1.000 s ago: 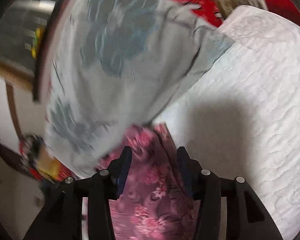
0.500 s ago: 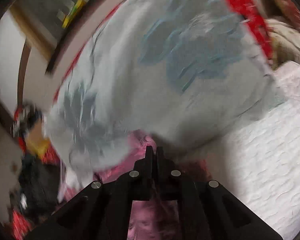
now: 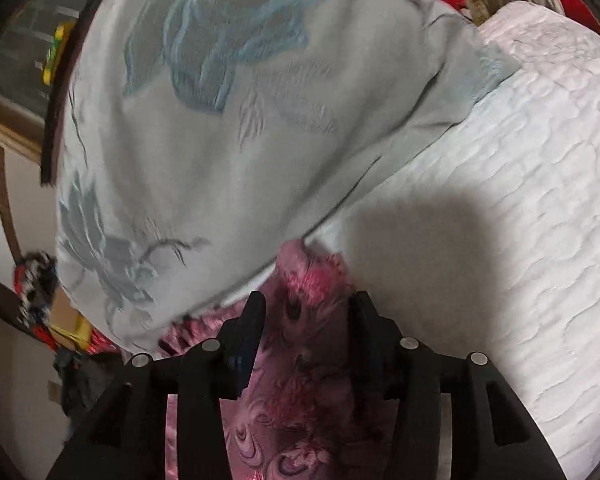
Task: Fold small clothes
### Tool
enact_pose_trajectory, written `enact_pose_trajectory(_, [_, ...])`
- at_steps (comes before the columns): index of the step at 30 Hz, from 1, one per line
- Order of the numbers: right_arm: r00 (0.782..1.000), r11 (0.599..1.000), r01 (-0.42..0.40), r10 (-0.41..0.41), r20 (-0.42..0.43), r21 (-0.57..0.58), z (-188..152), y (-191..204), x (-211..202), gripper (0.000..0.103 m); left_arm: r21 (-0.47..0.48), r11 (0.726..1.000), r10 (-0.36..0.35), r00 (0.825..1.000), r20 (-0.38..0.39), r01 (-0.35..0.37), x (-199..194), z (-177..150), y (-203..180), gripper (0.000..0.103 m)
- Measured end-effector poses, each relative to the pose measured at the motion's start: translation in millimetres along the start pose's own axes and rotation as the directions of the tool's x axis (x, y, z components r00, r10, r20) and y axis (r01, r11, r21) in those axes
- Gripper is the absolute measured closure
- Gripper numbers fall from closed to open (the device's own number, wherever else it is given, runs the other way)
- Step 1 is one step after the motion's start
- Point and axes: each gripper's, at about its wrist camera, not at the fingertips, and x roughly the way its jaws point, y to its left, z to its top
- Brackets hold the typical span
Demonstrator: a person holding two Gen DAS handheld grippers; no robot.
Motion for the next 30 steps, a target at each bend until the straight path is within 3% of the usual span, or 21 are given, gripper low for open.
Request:
enact_pose_trajectory(1, [1.000, 0.999, 0.023, -0.023, 0.013, -0.040, -3.5, 8.9, 1.8, 0.063, 0.008, 1.000, 0.008, 1.000, 0.000, -0.008, 4.9, 0.5, -5.6, 0.058])
enact_pose_trajectory(2, [0.999, 0.997, 0.034, -0.033, 0.008, -0.069, -3.6, 12.3, 2.1, 0.086, 0.023, 1.000, 0.010, 1.000, 0.006, -0.010, 5.8, 0.4, -8.4, 0.092])
enact_pose_trajectory(3, [0.998, 0.991, 0.058, -0.059, 0.001, -0.120, -3.0, 19.4, 1.8, 0.097, 0.050, 0.998, 0.025, 1.000, 0.015, -0.026, 4.2, 0.6, -14.8, 0.097])
enact_pose_trajectory(4, [0.998, 0.986, 0.061, -0.060, 0.010, -0.155, -5.3, 25.3, -1.2, 0.098, 0.063, 0.997, 0.030, 0.999, 0.035, -0.032, 0.7, 0.2, -18.2, 0.097])
enact_pose_trajectory(6, [0.997, 0.981, -0.009, 0.023, 0.071, -0.193, -2.8, 34.8, -20.8, 0.098, 0.068, 0.997, 0.033, 0.994, 0.100, -0.040, -8.9, -0.9, -20.5, 0.097])
enact_pose_trajectory(9, [0.984, 0.981, -0.065, 0.093, 0.150, -0.185, 3.3, 39.6, -38.9, 0.098, 0.005, 0.996, 0.083, 0.985, 0.154, -0.085, -9.5, 3.8, -6.6, 0.099])
enact_pose_trajectory(11, [0.990, 0.989, -0.030, 0.050, 0.133, -0.146, 5.7, 30.4, -25.6, 0.098, -0.062, 0.981, 0.190, 0.973, 0.129, -0.183, 4.0, 9.4, 11.6, 0.103])
enact_pose_trajectory(12, [0.997, 0.991, 0.020, -0.010, 0.078, -0.129, 5.0, 21.8, -10.7, 0.097, -0.081, 0.972, 0.227, 0.969, 0.102, -0.220, 10.4, 11.1, 22.5, 0.103])
enact_pose_trajectory(14, [0.989, 0.984, 0.140, -0.145, -0.034, -0.109, 0.4, 3.6, 7.6, 0.097, -0.119, 0.982, 0.160, 0.982, 0.099, -0.148, 0.3, 11.1, 32.7, 0.103])
enact_pose_trajectory(15, [0.993, 0.988, 0.119, -0.121, -0.007, -0.102, -3.4, 0.4, -0.3, 0.090, -0.123, 0.987, 0.121, 0.986, 0.113, -0.107, -11.0, 9.4, 33.3, 0.103])
enact_pose_trajectory(17, [0.992, 0.988, 0.107, -0.099, 0.079, -0.107, -7.5, 6.5, -26.4, 0.088, -0.068, 0.997, 0.048, 0.989, 0.142, -0.039, -33.6, 1.4, 23.4, 0.103])
enact_pose_trajectory(18, [0.994, 0.990, 0.055, -0.042, 0.097, -0.129, -10.5, 11.0, -39.1, 0.087, -0.025, 0.999, 0.027, 0.987, 0.159, -0.023, -44.4, -5.8, 14.1, 0.103])
enact_pose_trajectory(20, [0.992, 0.979, -0.060, 0.080, 0.097, -0.197, -22.8, 22.0, -58.9, 0.083, 0.066, 0.998, -0.004, 0.986, 0.165, -0.007, -53.1, -23.8, -7.0, 0.097])
enact_pose_trajectory(21, [0.991, 0.971, -0.080, 0.101, 0.086, -0.226, -30.9, 26.9, -63.0, 0.080, 0.102, 0.995, -0.014, 0.988, 0.155, -0.002, -50.4, -35.0, -17.6, 0.094])
enact_pose_trajectory(23, [0.992, 0.953, -0.117, 0.123, 0.004, -0.280, -51.9, 31.1, -55.4, 0.079, 0.154, 0.987, 0.030, 0.993, 0.113, -0.047, -28.3, -52.6, -34.6, 0.075])
enact_pose_trajectory(25, [0.992, 0.941, 0.003, -0.046, -0.118, -0.339, -72.1, 31.3, -27.3, 0.084, 0.193, 0.967, 0.158, 0.986, 0.047, -0.165, 8.5, -67.4, -44.3, 0.075])
enact_pose_trajectory(26, [0.989, 0.932, 0.021, -0.072, -0.127, -0.362, -79.0, 29.3, -25.0, 0.086, 0.221, 0.952, 0.213, 0.977, 0.021, -0.213, 21.8, -74.1, -45.4, 0.075])
enact_pose_trajectory(27, [0.995, 0.933, 0.021, -0.056, -0.087, -0.359, -79.2, 29.6, -38.0, 0.079, 0.251, 0.937, 0.234, 0.970, 0.063, -0.242, 19.8, -79.6, -48.6, 0.075])
enact_pose_trajectory(28, [0.996, 0.949, 0.014, -0.041, -0.079, -0.316, -76.4, 29.5, -54.2, 0.078, 0.266, 0.929, 0.244, 0.966, 0.080, -0.257, 13.7, -84.0, -51.5, 0.074])
enact_pose_trajectory(29, [0.998, 0.962, -0.007, -0.012, -0.066, -0.274, -74.0, 25.9, -69.2, 0.075, 0.262, 0.932, 0.239, 0.968, 0.078, -0.252, 5.5, -87.0, -52.0, 0.073])
enact_pose_trajectory(30, [0.999, 0.969, -0.023, 0.013, -0.039, -0.246, -73.1, 20.7, -82.9, 0.064, 0.250, 0.940, 0.218, 0.973, 0.076, -0.231, -1.6, -89.0, -50.2, 0.072])
